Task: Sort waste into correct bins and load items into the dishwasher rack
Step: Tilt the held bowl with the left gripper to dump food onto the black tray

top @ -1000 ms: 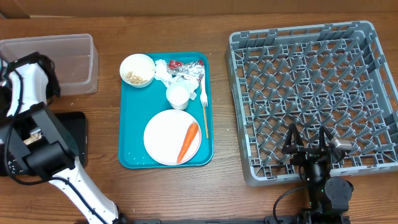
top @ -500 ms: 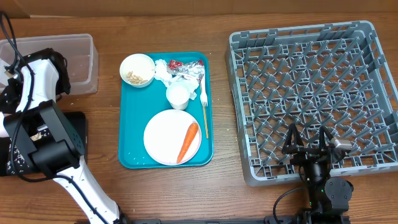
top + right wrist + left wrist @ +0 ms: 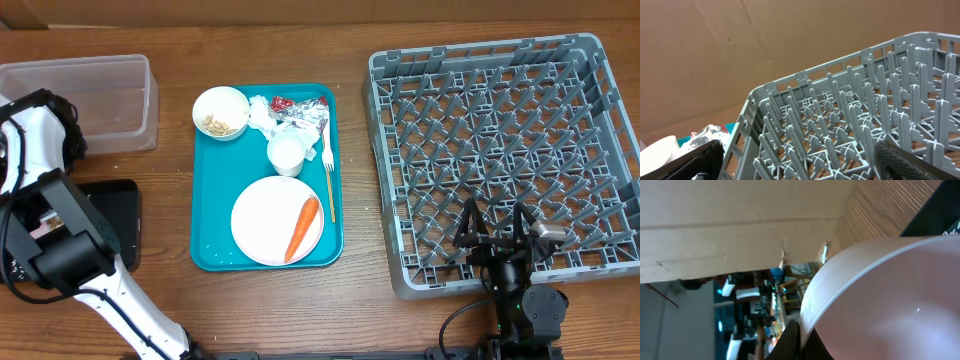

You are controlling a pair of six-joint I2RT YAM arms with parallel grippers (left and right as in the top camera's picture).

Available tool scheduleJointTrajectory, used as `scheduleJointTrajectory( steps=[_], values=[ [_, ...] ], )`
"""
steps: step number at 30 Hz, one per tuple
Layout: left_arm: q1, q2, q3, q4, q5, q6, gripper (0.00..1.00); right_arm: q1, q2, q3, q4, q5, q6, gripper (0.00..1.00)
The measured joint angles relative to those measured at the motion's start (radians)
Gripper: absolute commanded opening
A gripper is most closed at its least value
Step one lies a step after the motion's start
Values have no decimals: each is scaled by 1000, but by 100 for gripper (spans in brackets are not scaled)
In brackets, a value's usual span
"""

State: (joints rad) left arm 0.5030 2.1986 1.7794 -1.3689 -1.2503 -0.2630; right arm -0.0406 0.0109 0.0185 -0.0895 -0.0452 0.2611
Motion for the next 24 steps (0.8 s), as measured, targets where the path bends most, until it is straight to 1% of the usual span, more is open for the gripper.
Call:
scheduleJointTrajectory(
  steps=[6,10,14,16,19,22,24],
  values=[
    [10,-64,0,37,75,0,4,0,0,0,0,0,0,100],
    [38,-164,0,58,192,0,4,0,0,0,0,0,0,100],
    [93,-268,0,78,360,1,4,0,0,0,0,0,0,100],
    [135,-353,0,90,528,6,4,0,0,0,1,0,0,100],
    [167,-434,0,97,723,34,4,0,0,0,0,0,1,100],
    [172,-487,0,98,848,66,4,0,0,0,0,0,0,100],
    [172,-502,0,97,895,81,4,0,0,0,0,0,0,100]
  ],
)
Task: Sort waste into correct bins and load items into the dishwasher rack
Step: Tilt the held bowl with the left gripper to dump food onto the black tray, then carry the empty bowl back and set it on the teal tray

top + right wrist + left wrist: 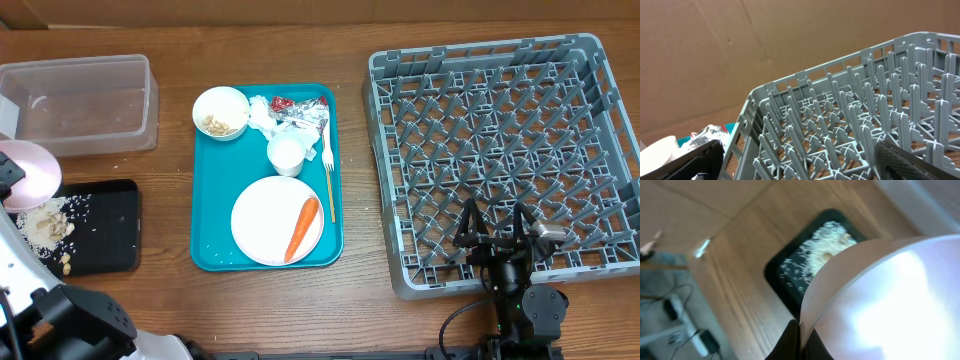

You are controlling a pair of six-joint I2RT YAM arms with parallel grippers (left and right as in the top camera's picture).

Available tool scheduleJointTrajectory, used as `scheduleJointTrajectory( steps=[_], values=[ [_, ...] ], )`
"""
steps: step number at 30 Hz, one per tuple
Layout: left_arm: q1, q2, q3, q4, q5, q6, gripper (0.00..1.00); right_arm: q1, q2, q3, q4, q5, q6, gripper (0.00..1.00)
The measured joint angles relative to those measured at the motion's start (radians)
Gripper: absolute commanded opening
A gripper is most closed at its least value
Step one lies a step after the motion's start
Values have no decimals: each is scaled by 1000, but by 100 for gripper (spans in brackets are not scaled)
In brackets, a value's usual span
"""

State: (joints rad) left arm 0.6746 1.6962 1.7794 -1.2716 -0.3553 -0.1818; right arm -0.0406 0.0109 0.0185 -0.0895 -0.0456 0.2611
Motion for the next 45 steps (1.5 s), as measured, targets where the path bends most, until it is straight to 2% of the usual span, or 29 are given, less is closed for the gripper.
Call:
scheduleJointTrajectory(
  steps=[8,13,18,23,30,38,45],
  values=[
    [0,-2,0,-14,206,51,4,0,0,0,0,0,0,100],
    [0,-2,0,-2,498,169,4,0,0,0,0,1,0,100],
    [0,-2,0,-13,859,333,4,0,0,0,0,0,0,100],
    [-16,-2,0,-31,1029,422,4,0,0,0,0,0,0,100],
    [-168,-2,0,-34,1049,451,4,0,0,0,0,0,0,100],
    [-425,-2,0,-14,787,367,4,0,0,0,0,0,0,100],
    [-510,-2,0,1,679,320,4,0,0,0,0,0,1,100]
  ],
)
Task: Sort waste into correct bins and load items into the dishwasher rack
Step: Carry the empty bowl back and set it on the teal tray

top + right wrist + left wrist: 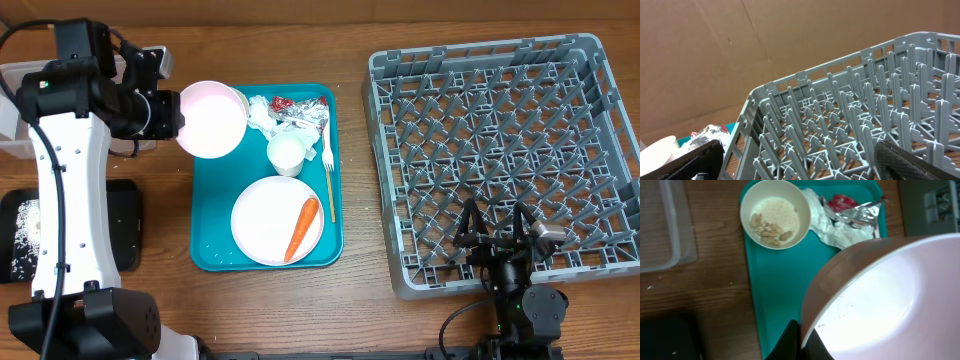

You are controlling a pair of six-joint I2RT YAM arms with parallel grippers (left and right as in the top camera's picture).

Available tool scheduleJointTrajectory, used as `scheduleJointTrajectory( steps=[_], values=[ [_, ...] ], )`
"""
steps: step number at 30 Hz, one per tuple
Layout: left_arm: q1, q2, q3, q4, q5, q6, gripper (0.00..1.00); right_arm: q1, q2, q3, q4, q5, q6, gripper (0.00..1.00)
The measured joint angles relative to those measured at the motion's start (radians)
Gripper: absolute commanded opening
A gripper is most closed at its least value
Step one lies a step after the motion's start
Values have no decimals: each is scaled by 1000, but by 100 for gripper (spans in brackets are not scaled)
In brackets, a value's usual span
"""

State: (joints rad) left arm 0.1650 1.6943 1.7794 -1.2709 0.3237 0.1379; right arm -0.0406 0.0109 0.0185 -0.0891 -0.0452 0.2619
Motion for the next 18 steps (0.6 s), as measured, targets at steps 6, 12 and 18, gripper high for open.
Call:
scheduleJointTrajectory(
  steps=[6,12,18],
  values=[
    [5,0,0,-19,-23,-167,4,0,0,0,0,0,-1,100],
    [5,0,0,-117,6,-246,12,0,0,0,0,0,0,100],
    [5,0,0,-209,-15,-428,4,0,0,0,0,0,0,100]
  ],
)
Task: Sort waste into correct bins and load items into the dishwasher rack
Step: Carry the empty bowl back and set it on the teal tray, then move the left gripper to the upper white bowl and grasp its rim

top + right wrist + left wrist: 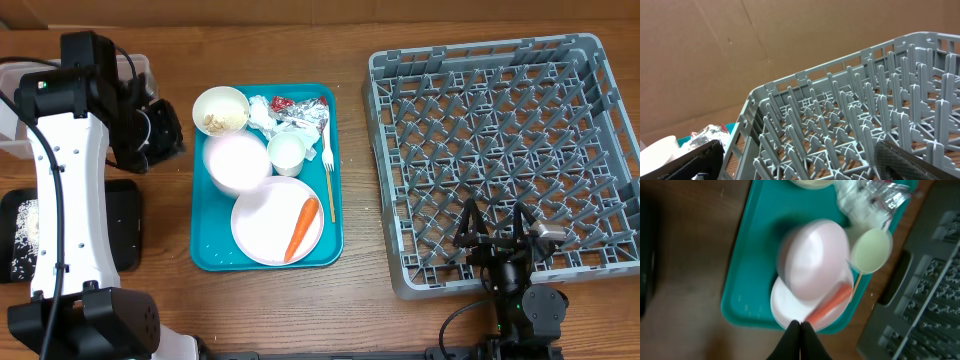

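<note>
The pink bowl (237, 162) lies on the teal tray (208, 250), blurred in the left wrist view (812, 260), its edge over the white plate (262, 222). A carrot (302, 227) lies on that plate. My left gripper (168, 138) hangs just left of the tray, its fingers (800, 332) shut together with nothing between them. A white bowl of nuts (221, 110), a cup (287, 153), a fork (328, 170) and foil wrappers (295, 110) share the tray. My right gripper (497, 232) stands open at the near edge of the grey dishwasher rack (505, 150).
A black bin (110, 230) holding rice sits at the left, partly under my left arm. A clear plastic bin (20, 95) stands at the back left. A cardboard wall (740, 55) rises behind the rack.
The pink bowl was in my left gripper above the tray's back left corner. Now it lies on the tray beside the cup, and the gripper is off to its left with nothing in it.
My left gripper held the pink bowl by its rim at the far left. Then the bowl was tipped over the black bin, with rice and nuts lying in the bin. Later the emptied bowl was over the tray, and now it lies there, let go. The right arm stayed still.
</note>
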You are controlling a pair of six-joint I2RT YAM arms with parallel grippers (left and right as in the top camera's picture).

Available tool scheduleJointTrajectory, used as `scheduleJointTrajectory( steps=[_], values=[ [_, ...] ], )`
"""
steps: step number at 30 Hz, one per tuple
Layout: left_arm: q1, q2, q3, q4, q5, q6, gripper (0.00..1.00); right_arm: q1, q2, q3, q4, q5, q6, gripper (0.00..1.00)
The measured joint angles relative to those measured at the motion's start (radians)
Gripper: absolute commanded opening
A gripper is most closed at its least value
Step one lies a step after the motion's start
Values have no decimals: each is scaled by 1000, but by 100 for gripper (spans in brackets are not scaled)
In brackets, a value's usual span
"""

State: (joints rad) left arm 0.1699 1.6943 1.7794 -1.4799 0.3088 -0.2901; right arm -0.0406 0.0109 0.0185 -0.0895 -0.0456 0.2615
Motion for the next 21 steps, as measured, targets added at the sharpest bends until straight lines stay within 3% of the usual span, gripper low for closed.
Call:
scheduleJointTrajectory(
  steps=[5,10,12,17,21],
  values=[
    [0,0,0,-8,-63,-168,4,0,0,0,0,0,0,100],
    [2,0,0,-3,-37,-191,5,0,0,0,0,0,0,100],
    [2,0,0,-3,-47,-192,9,0,0,0,0,0,0,100],
    [2,0,0,-9,-82,-206,32,0,0,0,0,0,0,100],
    [0,0,0,-16,-82,-175,55,0,0,0,0,0,-1,100]
  ],
)
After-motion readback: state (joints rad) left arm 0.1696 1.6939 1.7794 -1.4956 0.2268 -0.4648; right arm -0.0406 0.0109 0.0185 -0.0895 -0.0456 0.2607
